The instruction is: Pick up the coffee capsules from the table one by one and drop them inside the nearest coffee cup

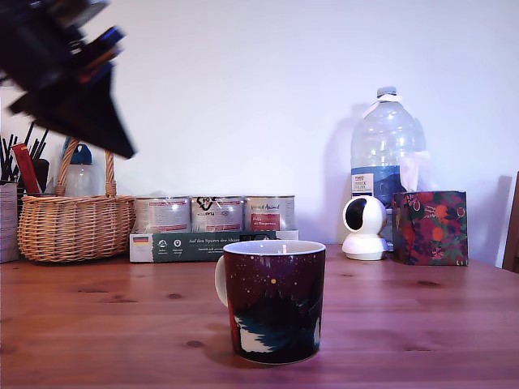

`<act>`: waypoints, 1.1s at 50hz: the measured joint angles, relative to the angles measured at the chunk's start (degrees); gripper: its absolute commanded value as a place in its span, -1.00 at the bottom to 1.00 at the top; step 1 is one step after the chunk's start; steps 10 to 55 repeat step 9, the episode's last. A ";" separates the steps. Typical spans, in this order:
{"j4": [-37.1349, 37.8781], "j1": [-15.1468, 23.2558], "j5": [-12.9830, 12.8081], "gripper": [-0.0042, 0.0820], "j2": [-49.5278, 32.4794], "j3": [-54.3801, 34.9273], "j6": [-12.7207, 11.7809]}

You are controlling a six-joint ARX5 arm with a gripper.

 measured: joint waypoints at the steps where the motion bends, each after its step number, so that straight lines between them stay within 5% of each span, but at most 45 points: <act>1: 0.22 0.59 0.00 -0.95 -0.79 -0.76 -0.04; 9: 0.83 4.59 0.02 -0.95 -6.78 -5.38 -0.33; 55: 0.83 4.59 0.02 -0.95 -6.78 -5.38 -0.33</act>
